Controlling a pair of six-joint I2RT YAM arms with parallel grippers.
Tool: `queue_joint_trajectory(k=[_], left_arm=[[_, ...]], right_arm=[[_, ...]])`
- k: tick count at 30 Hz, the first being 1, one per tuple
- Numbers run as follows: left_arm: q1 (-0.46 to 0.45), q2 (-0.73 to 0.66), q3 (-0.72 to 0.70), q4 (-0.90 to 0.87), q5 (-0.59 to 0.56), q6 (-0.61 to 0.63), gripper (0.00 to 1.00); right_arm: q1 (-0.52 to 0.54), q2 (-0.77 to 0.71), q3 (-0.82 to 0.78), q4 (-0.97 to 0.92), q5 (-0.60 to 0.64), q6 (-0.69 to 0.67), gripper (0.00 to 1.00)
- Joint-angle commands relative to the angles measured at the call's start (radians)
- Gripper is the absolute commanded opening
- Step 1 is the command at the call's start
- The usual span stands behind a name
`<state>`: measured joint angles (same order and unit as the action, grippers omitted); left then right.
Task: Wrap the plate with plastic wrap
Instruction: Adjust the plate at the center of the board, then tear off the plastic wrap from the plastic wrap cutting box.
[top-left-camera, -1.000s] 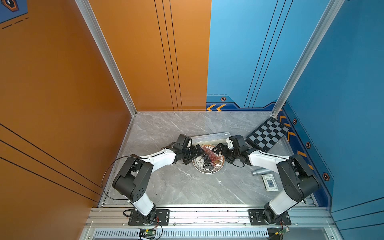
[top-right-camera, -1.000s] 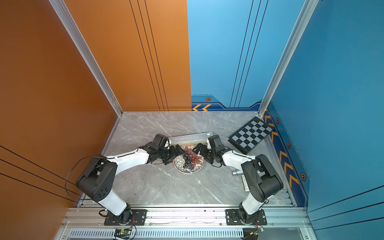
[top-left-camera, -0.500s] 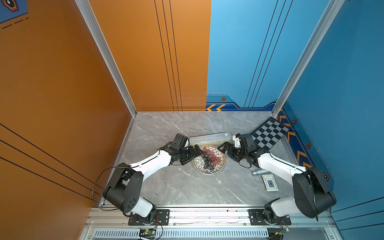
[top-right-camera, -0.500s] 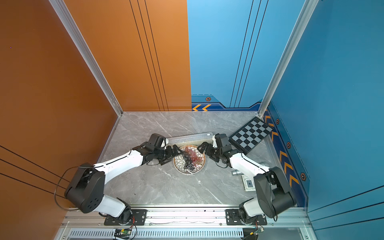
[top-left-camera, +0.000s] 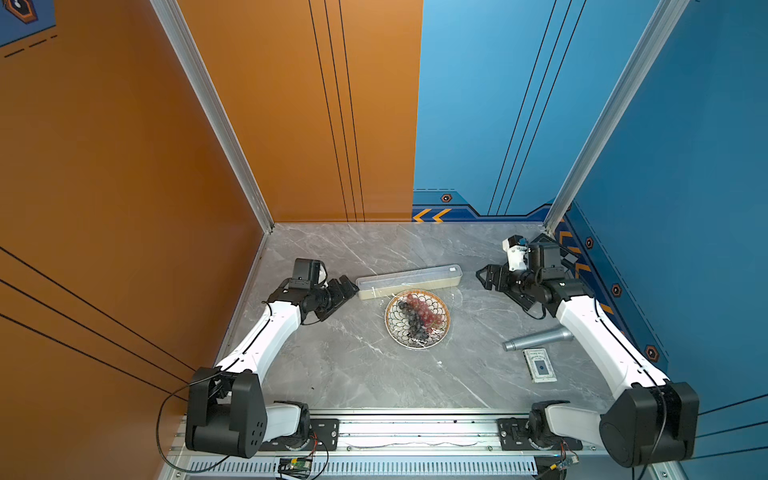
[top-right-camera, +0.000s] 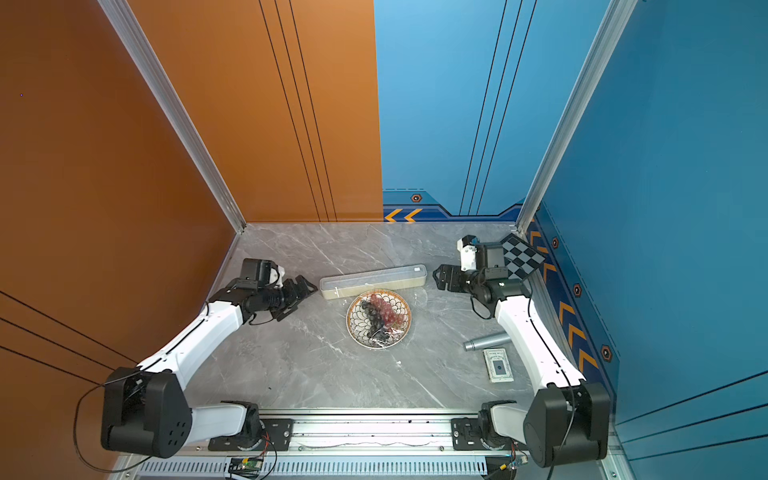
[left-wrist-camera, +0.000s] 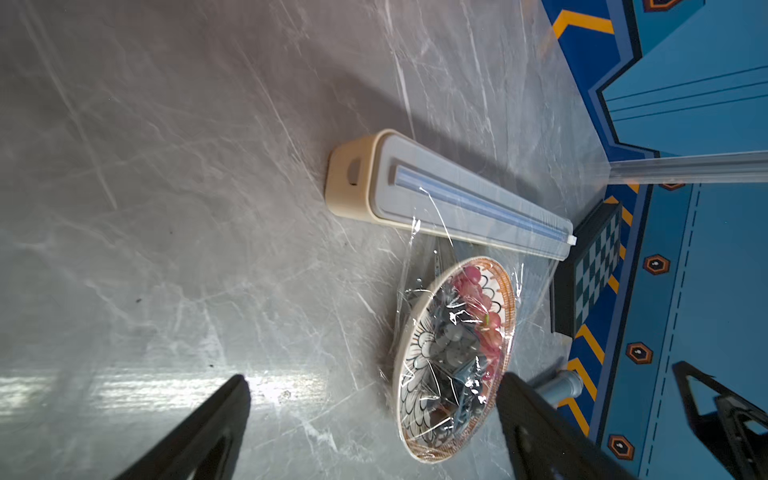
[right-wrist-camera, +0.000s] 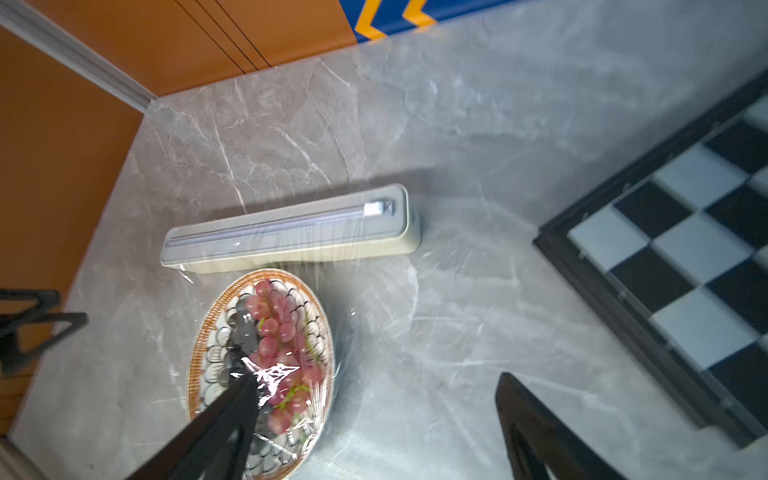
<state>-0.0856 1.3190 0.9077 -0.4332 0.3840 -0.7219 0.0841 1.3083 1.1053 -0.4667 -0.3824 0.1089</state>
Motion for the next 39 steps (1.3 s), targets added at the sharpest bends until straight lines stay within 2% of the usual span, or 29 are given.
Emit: queue_joint_trajectory(k=[1, 4, 7, 8, 11, 14, 18, 21, 31, 36, 39], left_arm=[[0.024, 0.056, 0.060, -0.036, 0.047, 0.064, 0.94], [0.031, 0.121, 0.104, -0.036, 0.042, 0.081, 0.92], [0.038, 0.176, 0.116, -0.017, 0.026, 0.088, 0.87], [0.044, 0.194, 0.115, 0.009, 0.039, 0.076, 0.81], [0.057, 0.259, 0.146, 0.093, 0.100, 0.041, 0.72], [0.060, 0.316, 0.180, 0.124, 0.111, 0.033, 0.71], [0.073, 0.386, 0.189, 0.235, 0.194, -0.033, 0.69], [0.073, 0.427, 0.188, 0.319, 0.216, -0.072, 0.67], [0.070, 0.482, 0.192, 0.329, 0.208, -0.062, 0.57], [0.062, 0.492, 0.181, 0.329, 0.205, -0.058, 0.46], [0.062, 0.489, 0.170, 0.329, 0.196, -0.055, 0.44]], right_arm=[[-0.025, 0.095, 0.119, -0.147, -0.071, -0.341, 0.83], [-0.027, 0.189, 0.240, -0.215, -0.110, -0.426, 0.78], [0.003, 0.247, 0.308, -0.222, -0.111, -0.545, 0.77], [0.014, 0.267, 0.326, -0.222, -0.115, -0.598, 0.78], [0.029, 0.344, 0.394, -0.247, -0.145, -0.735, 0.77], [0.043, 0.441, 0.489, -0.323, -0.156, -0.868, 0.77], [0.079, 0.572, 0.623, -0.452, -0.138, -1.035, 0.75], [0.103, 0.649, 0.700, -0.505, -0.102, -1.094, 0.75], [0.123, 0.811, 0.845, -0.611, -0.081, -1.197, 0.73], [0.125, 0.847, 0.858, -0.612, -0.066, -1.209, 0.65], [0.133, 0.871, 0.885, -0.615, -0.055, -1.198, 0.60]])
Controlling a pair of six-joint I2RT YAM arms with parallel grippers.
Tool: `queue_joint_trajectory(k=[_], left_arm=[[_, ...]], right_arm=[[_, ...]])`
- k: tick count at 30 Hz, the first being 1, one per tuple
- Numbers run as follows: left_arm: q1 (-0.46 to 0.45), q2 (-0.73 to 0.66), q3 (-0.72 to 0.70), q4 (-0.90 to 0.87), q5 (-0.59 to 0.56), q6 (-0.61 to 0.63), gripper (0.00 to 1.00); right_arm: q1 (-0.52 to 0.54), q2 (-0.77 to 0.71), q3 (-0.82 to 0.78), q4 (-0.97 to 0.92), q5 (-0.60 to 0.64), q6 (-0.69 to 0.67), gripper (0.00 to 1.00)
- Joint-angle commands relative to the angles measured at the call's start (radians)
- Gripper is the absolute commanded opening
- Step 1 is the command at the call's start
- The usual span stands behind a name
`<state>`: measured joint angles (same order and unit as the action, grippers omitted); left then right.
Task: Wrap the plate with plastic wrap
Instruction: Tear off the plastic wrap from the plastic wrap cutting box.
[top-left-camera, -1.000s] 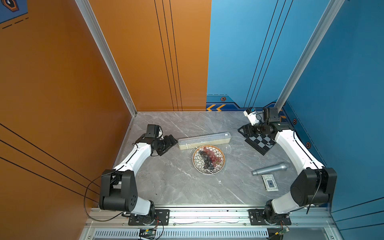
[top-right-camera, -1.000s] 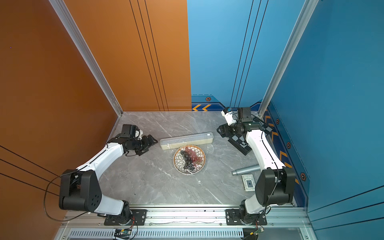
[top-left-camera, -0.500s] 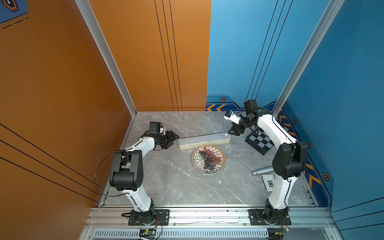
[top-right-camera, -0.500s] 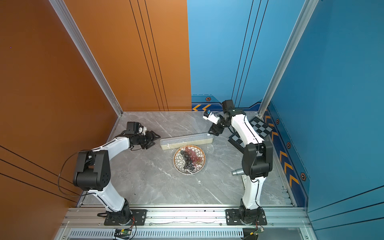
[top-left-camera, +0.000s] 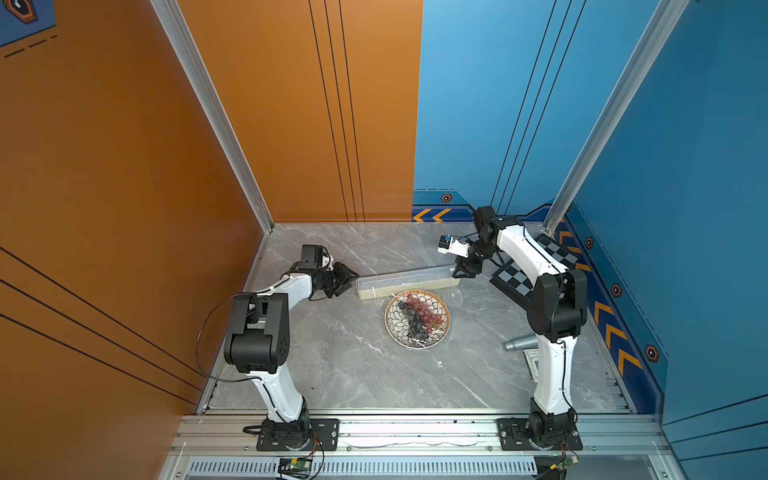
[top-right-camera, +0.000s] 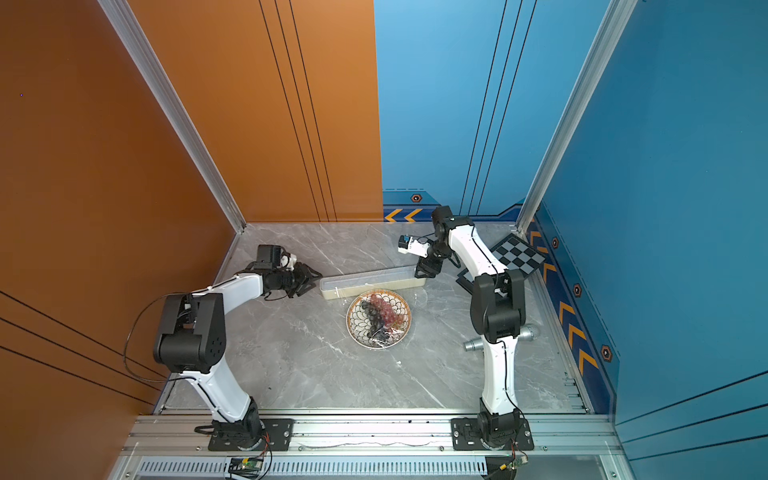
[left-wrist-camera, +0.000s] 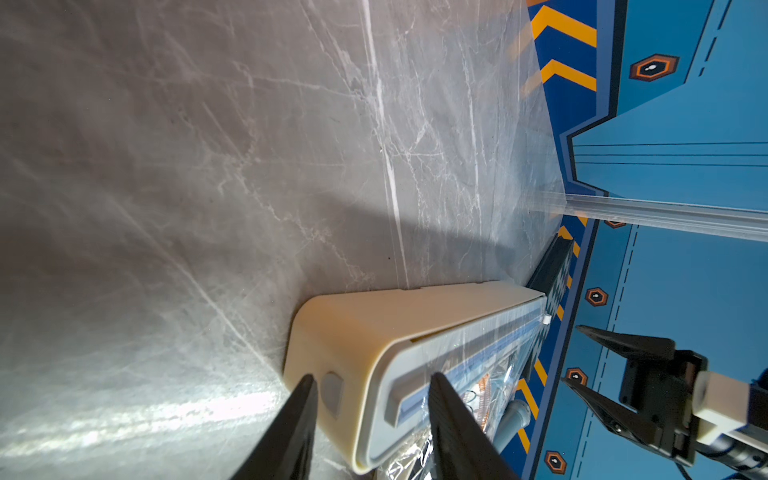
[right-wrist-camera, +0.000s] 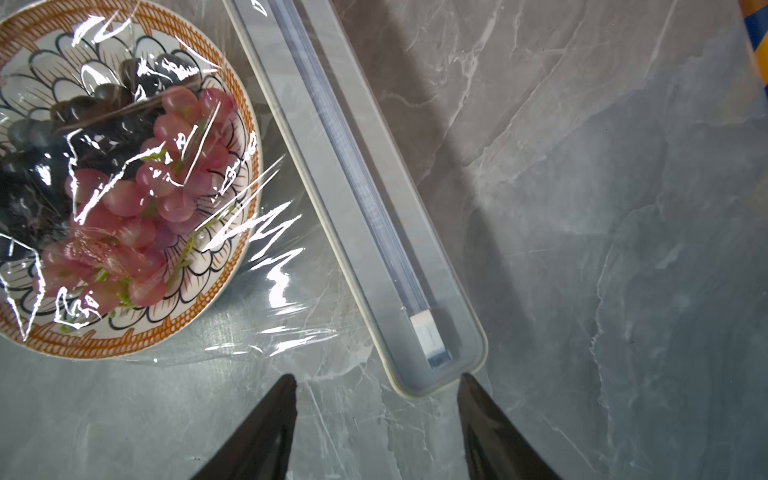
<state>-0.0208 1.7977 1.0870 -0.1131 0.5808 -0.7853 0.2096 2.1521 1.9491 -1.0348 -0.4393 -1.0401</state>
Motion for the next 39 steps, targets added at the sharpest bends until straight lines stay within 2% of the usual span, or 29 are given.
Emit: queue_joint_trajectory(k=[1, 22, 39], left_arm=[[-0.003, 0.009, -0.011, 0.009, 0.000, 0.010, 0.43], [-0.005, 0.015, -0.032, 0.009, -0.016, 0.016, 0.37], [-0.007, 0.015, -0.032, 0.009, -0.019, 0.017, 0.36]], right_arm=[[0.009, 0.031, 0.045, -0.047, 0.007, -0.051, 0.59], [0.027, 0.124, 0.143, -0.047, 0.066, -0.044, 0.41], [0.025, 0.147, 0.154, -0.047, 0.073, -0.041, 0.38]])
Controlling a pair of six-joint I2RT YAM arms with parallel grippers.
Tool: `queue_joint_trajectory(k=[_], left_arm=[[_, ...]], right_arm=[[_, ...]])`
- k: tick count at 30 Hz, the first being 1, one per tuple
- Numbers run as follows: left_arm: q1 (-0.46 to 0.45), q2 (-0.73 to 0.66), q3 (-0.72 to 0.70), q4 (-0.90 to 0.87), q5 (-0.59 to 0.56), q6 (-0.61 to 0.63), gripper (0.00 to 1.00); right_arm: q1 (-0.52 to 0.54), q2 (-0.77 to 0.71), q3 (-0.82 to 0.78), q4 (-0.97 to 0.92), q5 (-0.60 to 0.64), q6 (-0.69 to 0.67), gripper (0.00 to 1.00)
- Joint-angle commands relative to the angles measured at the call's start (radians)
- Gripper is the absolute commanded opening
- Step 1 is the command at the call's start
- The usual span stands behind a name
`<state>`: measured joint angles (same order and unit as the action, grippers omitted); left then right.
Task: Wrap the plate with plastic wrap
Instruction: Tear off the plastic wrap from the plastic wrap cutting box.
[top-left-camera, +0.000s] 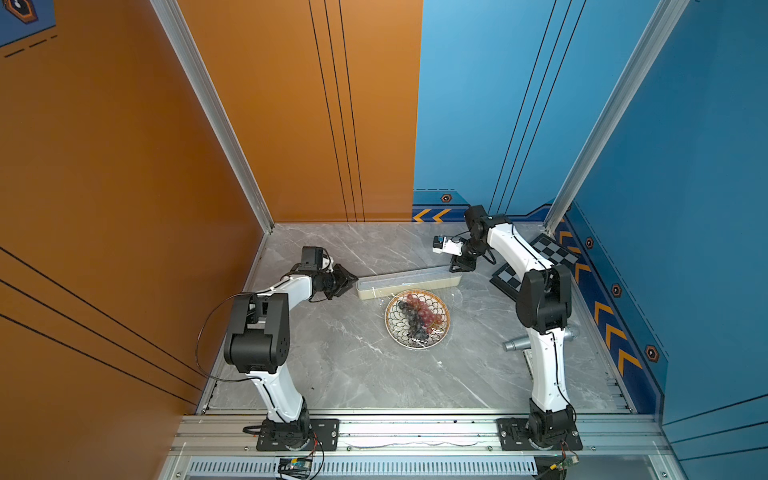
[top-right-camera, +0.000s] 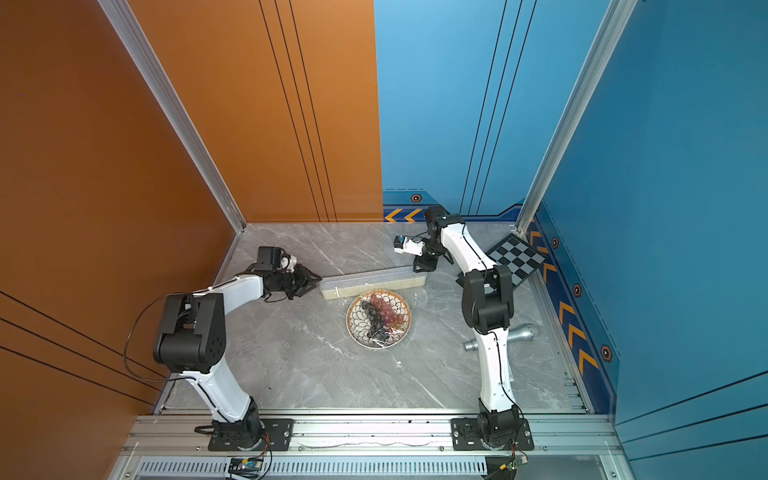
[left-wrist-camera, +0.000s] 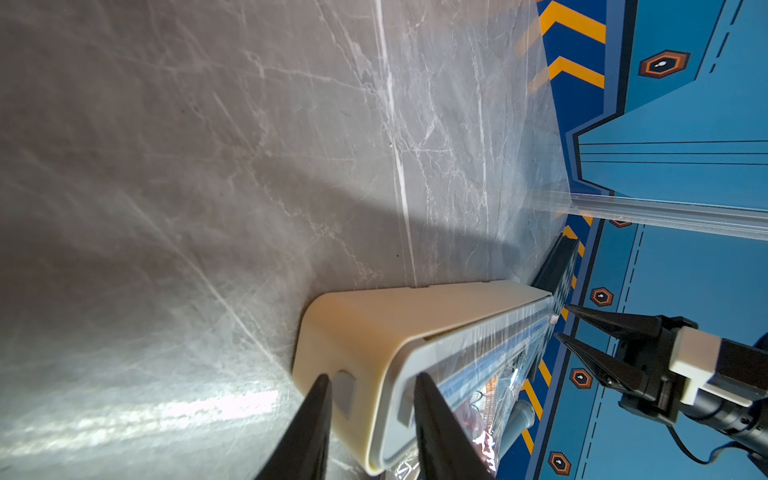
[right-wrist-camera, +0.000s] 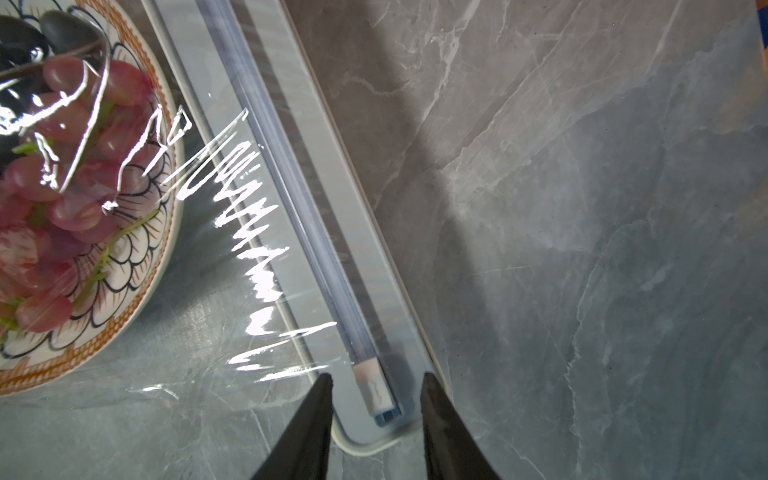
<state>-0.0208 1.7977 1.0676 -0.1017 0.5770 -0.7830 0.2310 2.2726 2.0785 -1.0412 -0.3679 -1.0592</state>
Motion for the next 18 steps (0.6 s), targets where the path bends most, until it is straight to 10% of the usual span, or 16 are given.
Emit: queue_joint_trajectory(k=[1, 18], left_arm=[[-0.008, 0.017, -0.011, -0.003, -0.016, 0.014, 0.35], [-0.009, 0.019, -0.009, -0.003, -0.016, 0.013, 0.35]], right_arm=[[0.004, 0.028, 0.025, -0.040, 0.001, -0.022, 0.38], [0.004, 0.039, 0.023, -0.042, 0.006, -0.020, 0.28]])
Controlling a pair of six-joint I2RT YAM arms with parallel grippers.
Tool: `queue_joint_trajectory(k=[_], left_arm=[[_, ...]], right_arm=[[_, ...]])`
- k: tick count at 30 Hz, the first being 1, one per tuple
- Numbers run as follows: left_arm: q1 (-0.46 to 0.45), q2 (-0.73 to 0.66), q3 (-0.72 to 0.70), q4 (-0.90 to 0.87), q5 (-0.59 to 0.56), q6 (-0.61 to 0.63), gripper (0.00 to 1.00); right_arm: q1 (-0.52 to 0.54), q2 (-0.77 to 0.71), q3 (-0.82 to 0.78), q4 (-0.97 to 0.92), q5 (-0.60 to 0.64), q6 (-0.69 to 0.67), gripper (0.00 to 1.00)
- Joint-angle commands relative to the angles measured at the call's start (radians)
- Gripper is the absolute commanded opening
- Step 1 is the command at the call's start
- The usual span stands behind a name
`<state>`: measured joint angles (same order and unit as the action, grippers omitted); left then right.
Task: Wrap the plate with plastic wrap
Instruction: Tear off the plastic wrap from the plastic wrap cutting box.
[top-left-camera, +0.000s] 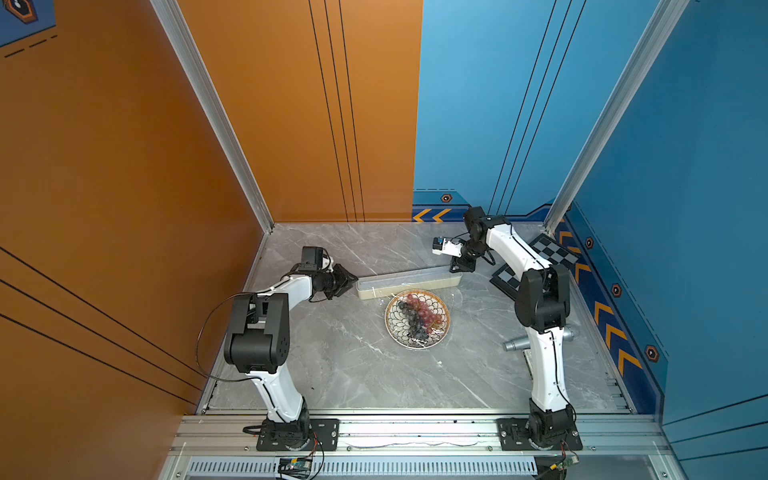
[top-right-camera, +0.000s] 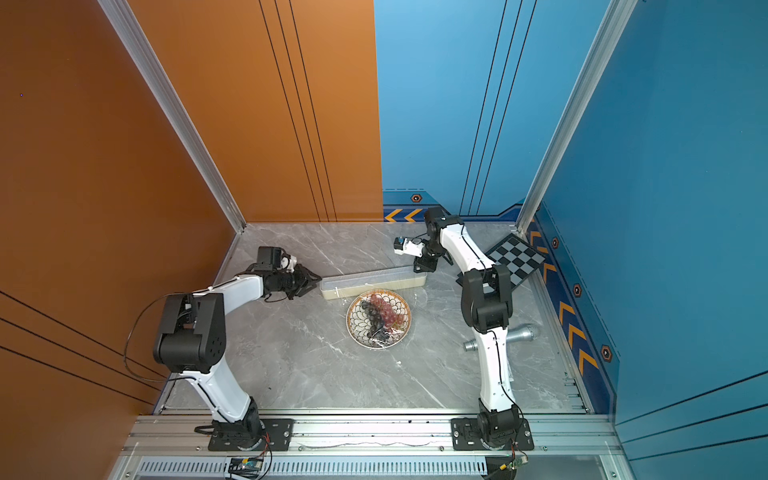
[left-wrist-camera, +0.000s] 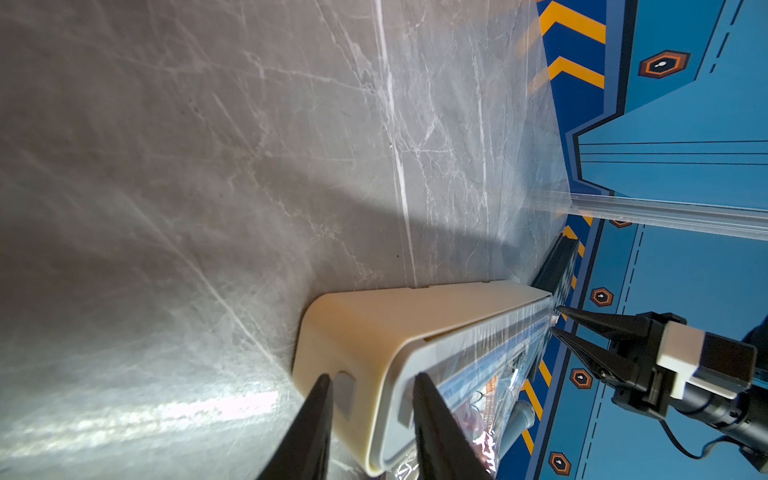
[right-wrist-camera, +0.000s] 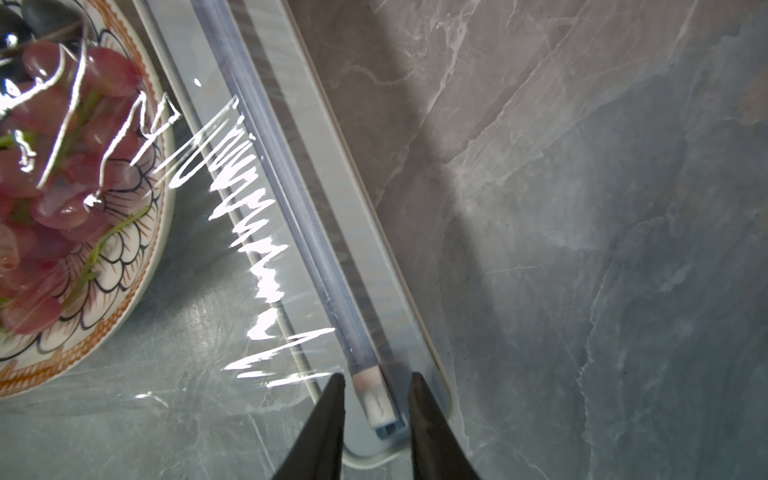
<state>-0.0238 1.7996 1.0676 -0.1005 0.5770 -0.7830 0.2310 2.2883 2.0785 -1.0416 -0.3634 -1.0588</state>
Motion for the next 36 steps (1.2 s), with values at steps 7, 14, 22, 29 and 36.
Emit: queue_joint_trajectory(k=[7, 14, 22, 29, 36], left_arm=[[-0.008, 0.019, -0.006, -0.004, -0.015, 0.013, 0.34], [-0.014, 0.022, -0.005, -0.004, -0.017, 0.013, 0.33], [-0.020, 0.027, 0.001, -0.004, -0.019, 0.013, 0.25], [-0.024, 0.030, 0.003, -0.004, -0.020, 0.014, 0.23], [-0.038, 0.037, 0.005, -0.004, -0.022, 0.014, 0.21]], right_arm=[[0.005, 0.025, 0.025, -0.041, 0.001, -0.020, 0.20], [0.009, 0.026, 0.023, -0.041, 0.007, -0.023, 0.16], [0.018, 0.033, 0.023, -0.043, 0.012, -0.024, 0.13], [0.018, 0.031, 0.023, -0.043, 0.023, -0.027, 0.13], [0.030, 0.027, 0.025, -0.043, 0.017, -0.032, 0.12]])
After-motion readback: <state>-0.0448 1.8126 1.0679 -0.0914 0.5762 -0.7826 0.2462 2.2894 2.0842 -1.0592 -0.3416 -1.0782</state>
